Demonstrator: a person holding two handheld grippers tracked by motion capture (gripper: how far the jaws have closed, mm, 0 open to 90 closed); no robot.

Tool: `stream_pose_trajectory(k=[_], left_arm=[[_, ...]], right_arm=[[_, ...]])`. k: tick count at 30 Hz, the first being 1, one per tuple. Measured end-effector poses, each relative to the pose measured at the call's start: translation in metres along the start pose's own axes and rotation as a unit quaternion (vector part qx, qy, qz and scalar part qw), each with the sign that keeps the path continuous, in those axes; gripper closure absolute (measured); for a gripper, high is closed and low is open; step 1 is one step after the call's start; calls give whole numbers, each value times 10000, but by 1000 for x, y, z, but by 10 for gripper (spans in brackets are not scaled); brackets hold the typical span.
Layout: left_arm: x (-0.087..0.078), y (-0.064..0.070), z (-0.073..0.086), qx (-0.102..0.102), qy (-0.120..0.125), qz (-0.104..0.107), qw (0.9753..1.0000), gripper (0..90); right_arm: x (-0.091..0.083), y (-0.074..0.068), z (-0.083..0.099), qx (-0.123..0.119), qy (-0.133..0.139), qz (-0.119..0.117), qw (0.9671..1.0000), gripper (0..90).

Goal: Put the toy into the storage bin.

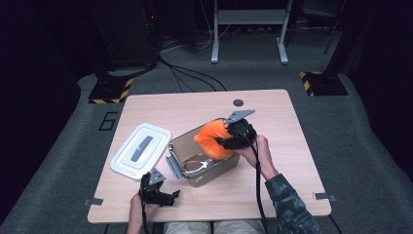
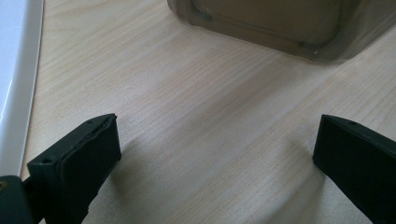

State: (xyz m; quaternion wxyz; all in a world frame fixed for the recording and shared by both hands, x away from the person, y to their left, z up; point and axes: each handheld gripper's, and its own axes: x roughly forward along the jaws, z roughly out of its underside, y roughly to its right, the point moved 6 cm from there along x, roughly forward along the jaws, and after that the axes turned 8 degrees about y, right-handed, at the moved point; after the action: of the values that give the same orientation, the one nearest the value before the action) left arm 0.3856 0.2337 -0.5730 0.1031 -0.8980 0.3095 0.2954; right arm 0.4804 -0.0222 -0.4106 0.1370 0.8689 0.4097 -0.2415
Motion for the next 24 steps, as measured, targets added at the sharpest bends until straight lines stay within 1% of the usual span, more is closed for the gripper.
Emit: stream_pose_trajectory(k=[1, 2, 4, 7, 9, 11, 12, 13, 14, 15, 16, 17, 18, 19, 20, 24], left_arm=[[0, 0, 0, 0, 0, -1, 10000, 5], [0, 0, 0, -7, 2, -5, 10000, 6], [0, 0, 0, -8, 3, -6, 10000, 7], [0, 0, 0, -5, 14, -4, 10000, 7], [0, 0, 0, -20, 26, -8, 10000, 8], [0, 0, 0, -8, 19, -8, 10000, 8], [0, 0, 0, -20, 28, -9, 10000, 9], [0, 0, 0, -21, 29, -9, 10000, 9], [0, 0, 0, -25, 29, -8, 10000, 9], [0, 0, 0, -26, 27, -9, 10000, 9], [0, 0, 0, -20, 27, -6, 10000, 10], [0, 0, 0, -21, 30, -6, 10000, 10], [0, 0, 0, -21, 30, -6, 10000, 11], [-1, 0, 0, -5, 12, -3, 10000, 11], [-1, 0, 0, -1, 8, -1, 10000, 12], [-1, 0, 0, 16, 2, 1, 10000, 13]], right_arm=[[1, -1, 1, 64, -31, -3, 10000, 514], [3, 0, 2, 27, -27, -23, 10000, 512], [5, 0, 4, 87, -100, -32, 9999, 507], [9, 2, 8, 95, -142, -76, 9998, 499], [12, 2, 12, 180, -213, -106, 9996, 491], [14, 4, 14, 173, -264, -156, 9994, 482], [15, 4, 15, 236, -312, -166, 9991, 477], [16, 4, 16, 247, -362, -188, 9989, 471], [18, 4, 17, 276, -394, -194, 9987, 456], [19, 5, 18, 248, -421, -210, 9986, 443], [20, 5, 19, 297, -494, -206, 9981, 420], [22, 5, 20, 295, -527, -215, 9979, 390], [23, 6, 22, 309, -622, -191, 9974, 370], [24, 6, 23, 297, -661, -210, 9971, 357], [25, 6, 23, 344, -701, -210, 9967, 338], [28, 7, 26, 395, -817, -173, 9957, 296]])
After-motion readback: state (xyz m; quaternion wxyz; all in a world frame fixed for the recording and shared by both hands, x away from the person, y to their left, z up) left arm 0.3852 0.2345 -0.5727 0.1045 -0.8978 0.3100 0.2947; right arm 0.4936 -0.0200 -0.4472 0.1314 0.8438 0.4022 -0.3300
